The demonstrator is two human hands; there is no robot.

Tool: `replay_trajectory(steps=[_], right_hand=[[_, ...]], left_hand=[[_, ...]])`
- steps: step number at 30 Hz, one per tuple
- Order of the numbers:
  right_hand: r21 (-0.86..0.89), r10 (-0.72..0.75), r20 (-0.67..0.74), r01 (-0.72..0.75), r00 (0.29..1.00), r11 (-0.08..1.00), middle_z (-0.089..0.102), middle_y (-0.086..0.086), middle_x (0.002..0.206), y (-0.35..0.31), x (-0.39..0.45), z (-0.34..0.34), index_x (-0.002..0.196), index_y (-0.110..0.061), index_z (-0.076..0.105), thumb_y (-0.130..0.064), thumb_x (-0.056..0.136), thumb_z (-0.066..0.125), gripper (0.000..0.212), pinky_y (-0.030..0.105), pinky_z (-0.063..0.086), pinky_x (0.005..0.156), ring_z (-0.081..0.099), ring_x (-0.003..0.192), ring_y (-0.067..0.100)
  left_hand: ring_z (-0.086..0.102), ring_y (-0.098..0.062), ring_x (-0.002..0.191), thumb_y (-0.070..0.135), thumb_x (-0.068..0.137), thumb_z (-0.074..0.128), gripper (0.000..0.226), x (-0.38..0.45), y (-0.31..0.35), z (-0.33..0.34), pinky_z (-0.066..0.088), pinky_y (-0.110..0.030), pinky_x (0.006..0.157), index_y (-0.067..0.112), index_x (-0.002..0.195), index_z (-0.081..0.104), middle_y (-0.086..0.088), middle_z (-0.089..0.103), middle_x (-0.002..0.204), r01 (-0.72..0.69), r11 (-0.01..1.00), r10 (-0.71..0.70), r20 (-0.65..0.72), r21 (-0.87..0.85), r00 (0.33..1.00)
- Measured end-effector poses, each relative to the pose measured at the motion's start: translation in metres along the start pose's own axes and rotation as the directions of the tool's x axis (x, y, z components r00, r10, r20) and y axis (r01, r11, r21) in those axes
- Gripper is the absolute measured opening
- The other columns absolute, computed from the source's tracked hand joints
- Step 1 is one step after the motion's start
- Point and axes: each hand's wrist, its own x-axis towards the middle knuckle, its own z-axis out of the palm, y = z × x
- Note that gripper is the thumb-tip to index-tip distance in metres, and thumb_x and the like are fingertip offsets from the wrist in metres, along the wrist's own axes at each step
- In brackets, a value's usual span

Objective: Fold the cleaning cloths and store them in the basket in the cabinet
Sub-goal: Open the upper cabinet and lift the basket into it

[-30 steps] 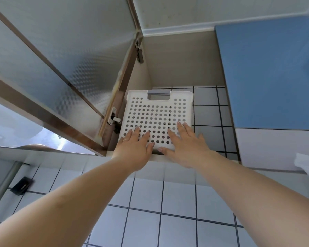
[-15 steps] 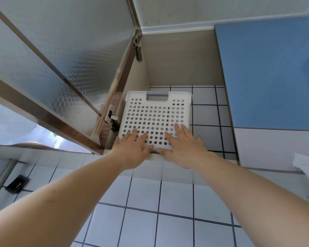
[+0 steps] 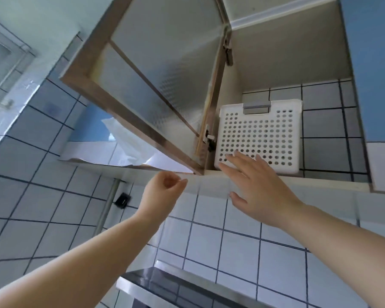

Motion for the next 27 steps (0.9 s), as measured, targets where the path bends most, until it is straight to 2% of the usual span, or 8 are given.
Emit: replay_trajectory(steps=[3, 6, 8, 10, 13, 19, 22, 27], right_hand=[[-0.019, -0.037, -0.077, 0.036, 0.996, 0.999, 0.031, 0.004, 0.152, -0.018, 0.006, -0.008, 0.147, -0.023, 0.029, -0.04, 0.087, 0.04, 0.063, 0.04, 0.007, 0.112, 0.02, 0.144, 0.022], [0.0, -0.043, -0.134, 0.044, 0.99, 0.999, 0.036, 0.006, 0.15, -0.034, 0.015, -0.02, 0.143, -0.021, 0.037, -0.04, 0.084, 0.043, 0.062, 0.042, 0.012, 0.111, 0.028, 0.141, 0.024], [-0.01, -0.064, -0.19, 0.063, 0.98, 0.998, 0.041, 0.008, 0.146, -0.043, 0.018, -0.026, 0.14, -0.019, 0.042, -0.039, 0.082, 0.047, 0.061, 0.043, 0.017, 0.11, 0.033, 0.138, 0.024], [-0.037, -0.093, -0.231, 0.087, 0.968, 0.996, 0.047, 0.009, 0.141, -0.05, 0.019, -0.031, 0.136, -0.018, 0.046, -0.039, 0.079, 0.051, 0.061, 0.045, 0.022, 0.106, 0.038, 0.133, 0.024], [-0.041, -0.116, -0.261, 0.109, 0.958, 0.993, 0.049, 0.009, 0.139, -0.054, 0.018, -0.035, 0.135, -0.018, 0.047, -0.038, 0.078, 0.052, 0.06, 0.044, 0.023, 0.106, 0.033, 0.132, 0.022], [-0.013, -0.159, -0.272, 0.162, 0.949, 0.987, 0.045, 0.008, 0.143, -0.056, -0.009, -0.049, 0.138, -0.018, 0.043, -0.036, 0.084, 0.041, 0.057, 0.046, 0.027, 0.111, 0.032, 0.136, 0.023], [0.043, -0.199, -0.319, 0.224, 0.927, 0.974, 0.041, 0.008, 0.146, -0.065, -0.031, -0.057, 0.14, -0.018, 0.039, -0.034, 0.087, 0.045, 0.056, 0.041, 0.027, 0.113, 0.029, 0.14, 0.023], [0.057, -0.343, -0.395, 0.395, 0.852, 0.917, 0.042, 0.01, 0.145, -0.078, -0.065, -0.069, 0.136, -0.016, 0.048, -0.023, 0.085, 0.055, 0.052, 0.039, 0.026, 0.115, 0.029, 0.141, 0.024]], left_hand=[[0.058, -0.011, 0.089, 0.023, 0.081, 0.072, 0.056, -0.002, 0.006, -0.04, 0.05, -0.024, 0.074, 0.013, 0.127, 0.043, 0.003, 0.057, 0.1, 0.104, 0.974, -0.136, -0.15, -0.201, 0.979], [0.04, -0.005, 0.129, 0.021, 0.075, 0.079, 0.094, -0.002, 0.023, -0.07, 0.032, -0.033, 0.109, 0.03, 0.146, 0.018, 0.005, 0.034, 0.146, 0.034, 0.966, -0.092, -0.215, -0.257, 0.972], [0.049, 0.021, 0.101, 0.015, 0.077, 0.076, 0.078, -0.005, 0.033, -0.078, 0.038, -0.01, 0.09, 0.032, 0.139, 0.031, 0.017, 0.048, 0.126, -0.056, 0.982, 0.023, -0.176, -0.181, 0.984], [0.057, 0.011, 0.088, 0.013, 0.078, 0.075, 0.055, -0.007, 0.041, -0.079, 0.043, -0.005, 0.072, 0.036, 0.116, 0.043, 0.022, 0.054, 0.102, -0.087, 0.987, 0.072, -0.113, -0.133, 0.991], [0.055, -0.011, 0.103, 0.018, 0.076, 0.077, 0.053, -0.008, 0.043, -0.078, 0.043, -0.024, 0.091, 0.036, 0.113, 0.043, 0.011, 0.054, 0.111, -0.097, 0.988, 0.089, -0.067, -0.124, 0.994], [0.051, -0.012, 0.107, 0.015, 0.076, 0.076, 0.062, -0.014, 0.047, -0.066, 0.047, -0.022, 0.087, 0.035, 0.115, 0.033, 0.009, 0.046, 0.118, -0.221, 0.974, 0.215, -0.109, -0.049, 0.971], [0.053, -0.016, 0.109, 0.013, 0.074, 0.077, 0.064, -0.019, 0.05, -0.052, 0.047, -0.005, 0.072, 0.034, 0.117, 0.034, 0.002, 0.049, 0.122, -0.31, 0.951, 0.307, -0.113, -0.012, 0.945], [0.046, -0.014, 0.112, 0.022, 0.075, 0.073, 0.069, -0.031, 0.059, -0.015, 0.042, -0.019, 0.096, 0.015, 0.13, 0.032, -0.001, 0.045, 0.123, -0.471, 0.876, 0.473, 0.006, 0.099, 0.881]])
